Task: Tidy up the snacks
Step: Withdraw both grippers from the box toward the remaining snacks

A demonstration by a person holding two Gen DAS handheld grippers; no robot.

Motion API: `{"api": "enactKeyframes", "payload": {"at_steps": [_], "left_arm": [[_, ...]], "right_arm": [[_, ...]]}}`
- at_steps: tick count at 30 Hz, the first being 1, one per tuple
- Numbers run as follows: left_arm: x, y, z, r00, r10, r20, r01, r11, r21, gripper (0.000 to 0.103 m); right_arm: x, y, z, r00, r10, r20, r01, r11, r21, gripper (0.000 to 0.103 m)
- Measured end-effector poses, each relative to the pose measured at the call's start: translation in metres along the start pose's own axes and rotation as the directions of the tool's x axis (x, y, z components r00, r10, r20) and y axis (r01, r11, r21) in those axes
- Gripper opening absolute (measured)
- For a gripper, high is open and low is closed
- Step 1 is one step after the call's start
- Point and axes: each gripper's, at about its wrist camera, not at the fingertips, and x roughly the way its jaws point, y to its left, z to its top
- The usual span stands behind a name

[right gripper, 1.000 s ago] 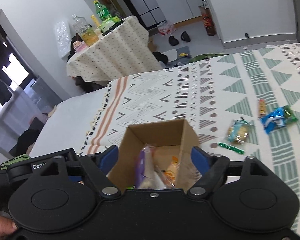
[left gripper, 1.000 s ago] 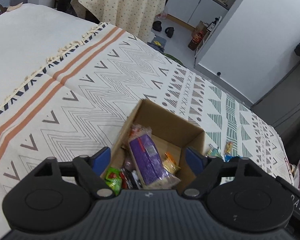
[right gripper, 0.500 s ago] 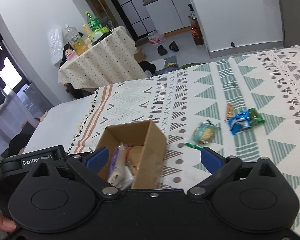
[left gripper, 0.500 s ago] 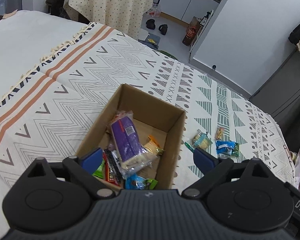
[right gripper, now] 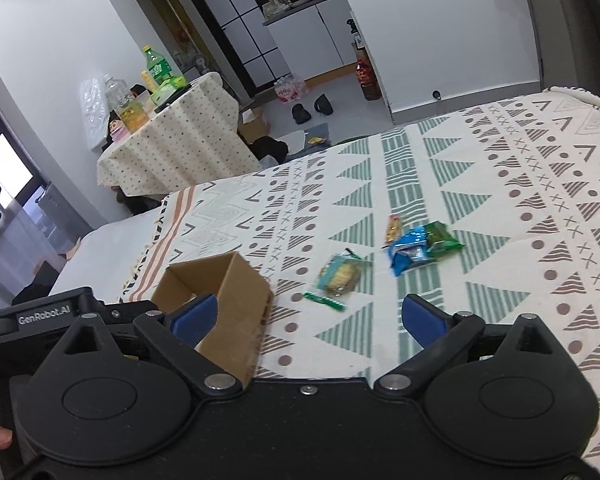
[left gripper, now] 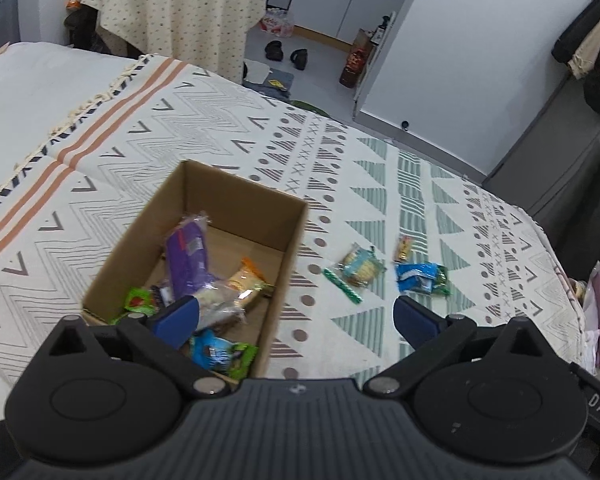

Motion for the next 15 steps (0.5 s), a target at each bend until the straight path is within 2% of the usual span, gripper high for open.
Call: {"api": "enactKeyframes", "payload": {"at_steps": [9,12,15], "left_arm": [[0.011,-0.032,-0.007,0.999,-0.014,-0.032,0.016,0.999,0.051,0.103],[0.016,-0.044,-0.010,1.000,0.001,-0.025,0.001,0.996,0.092,0.103],[0.020,-0.054,-0.012,1.000,0.022,0.008,-0.023,0.990,0.140,0.103]], "right_arm": [[-0.003,-0.039,0.002,0.999,0.020,0.027,-0.020,1.000,-0.004,0.099],[0.002,-0.055,-0.001,0.999,0.033,0.040,-0.033,0.999,0.004,0.099],[0.010,-0.073,-0.006,0.998,0.040,0.042,-0.042,0.997,0.065,0.099]]}}
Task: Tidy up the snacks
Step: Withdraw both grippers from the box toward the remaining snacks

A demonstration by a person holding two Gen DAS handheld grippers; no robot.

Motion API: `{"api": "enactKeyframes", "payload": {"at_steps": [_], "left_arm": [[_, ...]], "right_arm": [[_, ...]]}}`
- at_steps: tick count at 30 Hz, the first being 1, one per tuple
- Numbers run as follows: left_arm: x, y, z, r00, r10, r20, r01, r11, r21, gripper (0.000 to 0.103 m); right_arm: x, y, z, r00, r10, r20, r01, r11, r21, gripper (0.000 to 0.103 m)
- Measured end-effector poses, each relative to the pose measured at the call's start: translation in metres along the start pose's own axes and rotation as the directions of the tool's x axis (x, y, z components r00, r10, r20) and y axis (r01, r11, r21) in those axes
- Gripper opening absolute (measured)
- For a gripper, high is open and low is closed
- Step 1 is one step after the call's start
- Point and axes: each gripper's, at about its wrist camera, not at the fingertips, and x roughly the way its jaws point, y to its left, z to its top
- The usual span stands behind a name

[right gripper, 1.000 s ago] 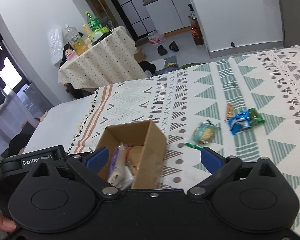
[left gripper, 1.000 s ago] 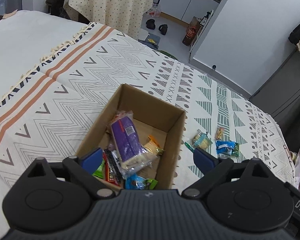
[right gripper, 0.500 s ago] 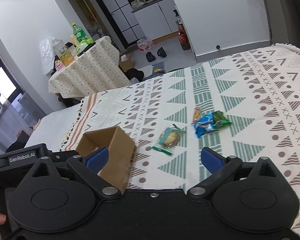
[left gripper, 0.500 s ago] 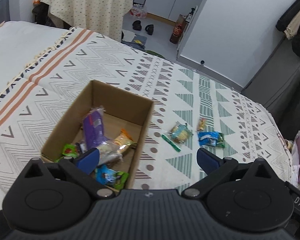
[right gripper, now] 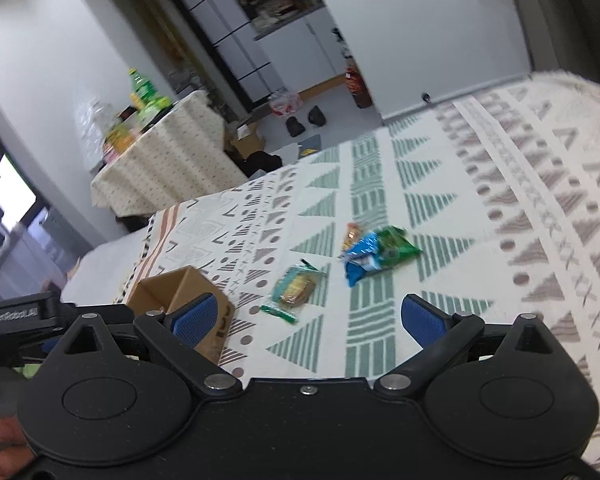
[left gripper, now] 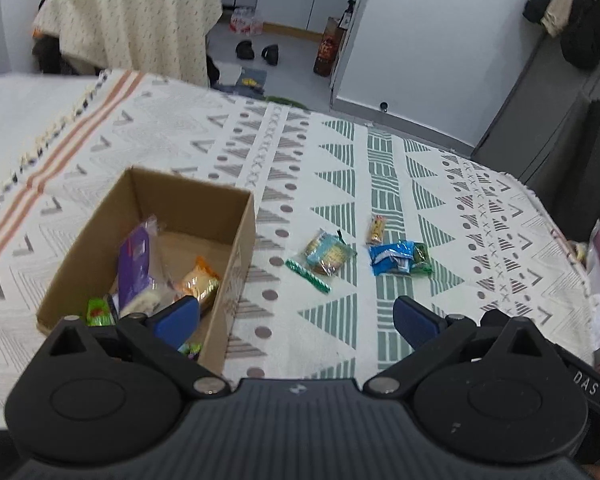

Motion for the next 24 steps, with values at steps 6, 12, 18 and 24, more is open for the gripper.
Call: {"api": "enactKeyframes", "payload": {"at_steps": [6,12,18,24], "left_arm": [[0.014,-0.020,0.006,1.000,-0.005,0.025,0.004,0.999,0.034,0.101],[0.038,-0.035,0.012,1.000,-0.006,0.028,0.004,0.998,0.066,0.094],[0.074,-0.046,0.019,1.000,-0.003,-0.009,0.003,0.998,0.069,0.085],[0.109,-0.055,0.023,0.999,-0.004,-0.038,0.007,0.996,0.087,0.080]], "right_arm": [[0.016,-0.018,0.006,0.999,0.044,-0.005,-0.043,0.998,0.038,0.093],[0.036,-0.035,0.009,0.999,0.045,-0.019,-0.044,0.998,0.052,0.084],[0.062,-0.054,0.014,0.999,0.027,-0.043,-0.024,0.998,0.062,0.076],[0.090,-0.075,0.024,0.998,0.024,-0.058,-0.019,0.996,0.083,0.068]]}}
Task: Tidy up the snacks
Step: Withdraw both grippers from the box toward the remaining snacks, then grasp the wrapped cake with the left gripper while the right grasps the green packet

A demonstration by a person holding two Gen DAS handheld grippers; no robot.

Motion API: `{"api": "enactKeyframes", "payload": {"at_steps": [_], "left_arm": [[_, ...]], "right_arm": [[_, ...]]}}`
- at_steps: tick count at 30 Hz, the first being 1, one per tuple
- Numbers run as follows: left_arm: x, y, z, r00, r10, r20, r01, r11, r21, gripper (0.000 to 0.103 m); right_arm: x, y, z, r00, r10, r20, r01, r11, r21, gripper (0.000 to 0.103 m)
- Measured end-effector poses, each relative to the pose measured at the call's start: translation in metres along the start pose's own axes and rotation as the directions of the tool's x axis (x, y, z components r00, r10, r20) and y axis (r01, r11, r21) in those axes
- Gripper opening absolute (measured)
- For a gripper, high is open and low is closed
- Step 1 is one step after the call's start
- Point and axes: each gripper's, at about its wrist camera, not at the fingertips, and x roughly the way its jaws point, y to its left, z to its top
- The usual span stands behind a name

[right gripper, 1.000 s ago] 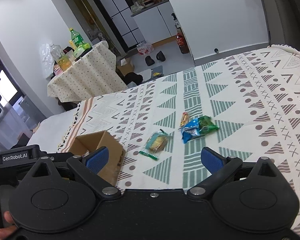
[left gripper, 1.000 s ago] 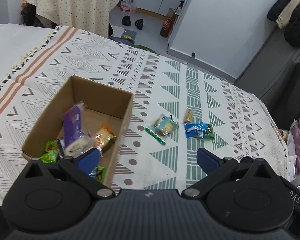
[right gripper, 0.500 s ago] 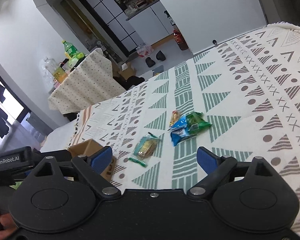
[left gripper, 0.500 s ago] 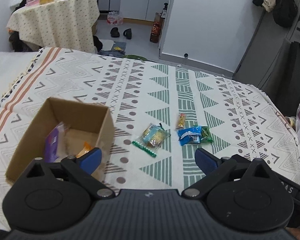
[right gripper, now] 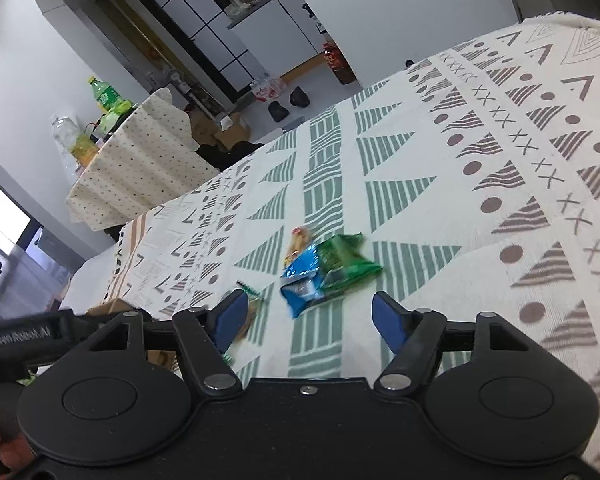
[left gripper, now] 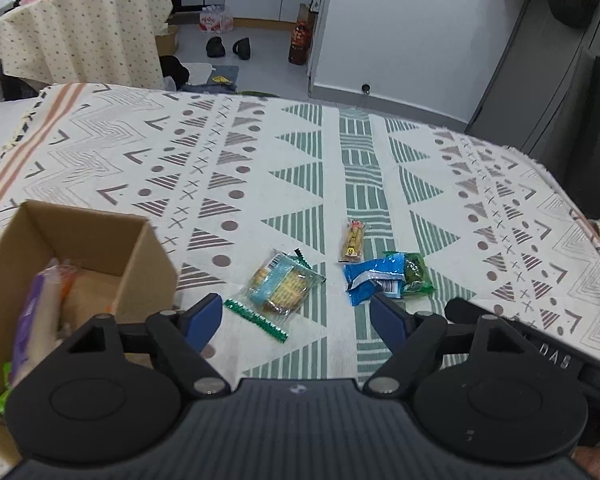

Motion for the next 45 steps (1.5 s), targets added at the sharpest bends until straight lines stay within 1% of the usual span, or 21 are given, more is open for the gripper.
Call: {"api": "enactKeyframes", "payload": {"at_steps": [3,5,8,12,14,18,24,28,29,30,31,32,33,35,38,41,45], "left_arm": [[0.017,-0.002,0.002,1.000,-0.004,-0.019,0.004,1.000,-0.002,0.078],[0.029,-0.003,0.003,0.999,0.001,-0.034,-0.001,1.000,0.003,0.078],[0.045,-0.004,0.006,0.999,0.009,-0.053,-0.008,1.000,0.015,0.078],[0.069,-0.002,0.011,0.995,0.017,-0.094,-0.017,1.000,0.010,0.078],[0.079,-0.002,0.012,0.994,0.036,-0.101,-0.034,0.999,0.016,0.078],[0.095,0.001,0.014,0.991,0.046,-0.125,-0.045,0.999,0.014,0.078],[0.111,0.007,0.010,0.985,0.068,-0.156,-0.068,0.998,0.006,0.078],[0.117,0.010,0.008,0.984,0.068,-0.162,-0.069,0.998,-0.003,0.078],[0.118,0.010,0.008,0.984,0.066,-0.163,-0.068,0.998,-0.005,0.076],[0.118,0.010,0.008,0.984,0.070,-0.162,-0.071,0.997,0.000,0.073],[0.119,0.009,0.007,0.983,0.077,-0.165,-0.077,0.997,0.007,0.068],[0.120,0.008,0.006,0.982,0.085,-0.168,-0.084,0.996,0.012,0.065],[0.120,0.007,0.005,0.982,0.092,-0.166,-0.091,0.996,0.013,0.063],[0.118,0.004,0.006,0.981,0.097,-0.166,-0.095,0.995,0.019,0.050],[0.111,0.002,0.007,0.979,0.089,-0.183,-0.090,0.996,0.002,0.048],[0.096,-0.001,0.006,0.980,0.085,-0.179,-0.087,0.996,-0.002,0.048],[0.074,-0.002,0.006,0.984,0.066,-0.166,-0.069,0.998,-0.010,0.048]], "right_arm": [[0.012,-0.007,0.006,1.000,-0.010,-0.013,0.010,1.000,-0.001,0.067],[0.020,-0.013,0.010,1.000,-0.012,-0.023,0.012,1.000,0.003,0.063],[0.032,-0.020,0.014,0.999,-0.014,-0.038,0.015,1.000,0.021,0.059],[0.047,-0.025,0.017,0.999,-0.020,-0.048,0.022,0.999,0.026,0.059],[0.052,-0.026,0.019,0.999,-0.018,-0.051,0.020,0.999,0.027,0.059],[0.060,-0.027,0.018,0.998,-0.019,-0.057,0.020,1.000,0.023,0.059],[0.066,-0.027,0.019,0.998,-0.025,-0.049,0.026,1.000,0.008,0.059],[0.072,-0.022,0.021,0.998,-0.032,-0.049,0.031,0.999,-0.018,0.059],[0.073,-0.020,0.020,0.998,-0.036,-0.052,0.034,0.999,-0.026,0.059],[0.073,-0.020,0.019,0.998,-0.038,-0.058,0.036,0.999,-0.036,0.058],[0.074,-0.019,0.019,0.997,-0.034,-0.069,0.031,0.999,-0.045,0.053],[0.074,-0.019,0.019,0.996,-0.032,-0.079,0.028,0.999,-0.047,0.046],[0.074,-0.019,0.018,0.996,-0.032,-0.086,0.028,0.998,-0.047,0.043],[0.073,-0.020,0.017,0.995,-0.019,-0.093,0.015,0.999,-0.044,0.042],[0.068,-0.017,0.011,0.996,-0.002,-0.091,-0.004,0.998,-0.068,0.040],[0.060,-0.010,0.009,0.995,-0.020,-0.095,0.010,0.994,-0.109,0.039],[0.043,-0.005,0.011,0.997,-0.007,-0.076,0.001,0.997,-0.079,0.039]]}}
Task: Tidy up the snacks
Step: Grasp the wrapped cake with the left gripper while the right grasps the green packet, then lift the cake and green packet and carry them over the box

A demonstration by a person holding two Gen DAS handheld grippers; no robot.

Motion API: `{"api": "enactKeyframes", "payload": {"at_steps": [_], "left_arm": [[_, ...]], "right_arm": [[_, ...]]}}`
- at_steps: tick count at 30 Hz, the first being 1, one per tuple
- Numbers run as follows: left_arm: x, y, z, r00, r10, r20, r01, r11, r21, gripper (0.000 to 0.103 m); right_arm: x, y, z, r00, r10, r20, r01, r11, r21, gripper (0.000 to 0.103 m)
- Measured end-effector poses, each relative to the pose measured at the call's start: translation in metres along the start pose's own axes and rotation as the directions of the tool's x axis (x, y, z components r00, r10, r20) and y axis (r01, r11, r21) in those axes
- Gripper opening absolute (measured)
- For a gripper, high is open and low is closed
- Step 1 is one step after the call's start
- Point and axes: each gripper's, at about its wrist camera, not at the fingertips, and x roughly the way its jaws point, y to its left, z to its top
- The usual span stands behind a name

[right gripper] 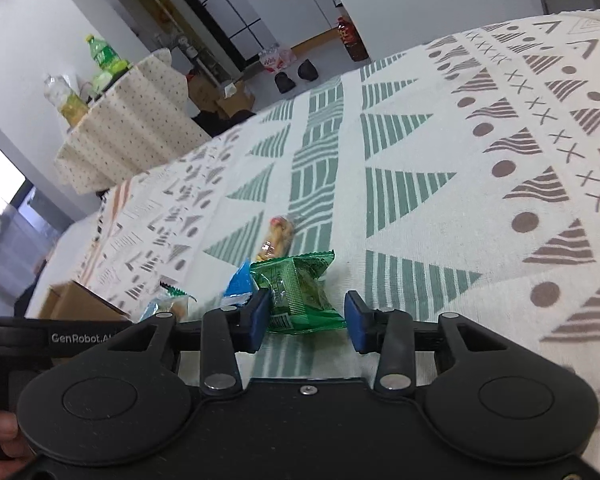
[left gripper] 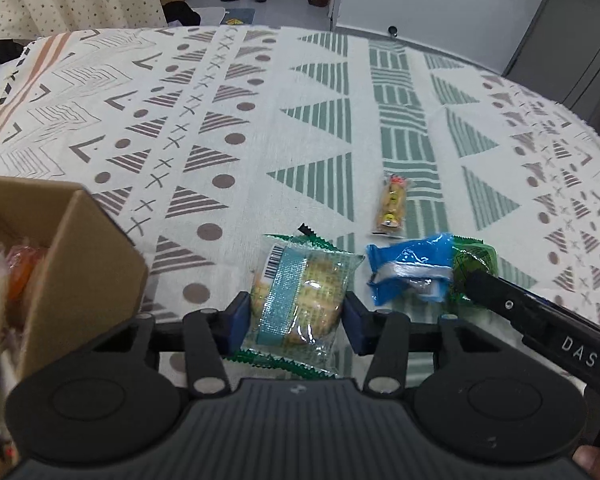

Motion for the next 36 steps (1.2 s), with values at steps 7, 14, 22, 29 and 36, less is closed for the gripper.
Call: {"api": "enactKeyframes", "payload": {"at_steps": [7,14,22,29,36], "left_arm": [[-0.034,0.005,-0.010,0.999,-0.034,0.028,0.034,0.999,-0.012,0.048],[-0.073,0.015,-0.024,0.995,-0.068,0.072,0.070,0.997,-0.022,0.048],[-0.109,0.030,-0.042,0.989,-0.096,0.116,0.100,0.994,-0.034,0.048],[-0.136,0.045,-0.052,0.982,-0.116,0.152,0.126,0.991,-0.053,0.048],[-0.156,0.064,-0.058,0.973,-0.134,0.186,0.151,0.985,-0.080,0.048]], "right_arm": [[-0.031,0.004,-0.007,0.999,-0.009,0.040,0.006,0.998,0.058,0.039],[-0.064,0.025,-0.015,0.998,-0.019,0.064,0.016,0.999,0.051,0.039],[-0.093,0.055,-0.027,0.996,-0.024,0.088,0.020,0.999,0.045,0.039],[-0.113,0.082,-0.030,0.993,-0.020,0.119,0.018,1.000,0.015,0.039],[-0.124,0.108,-0.030,0.990,-0.016,0.141,0.017,1.000,-0.009,0.039]]}}
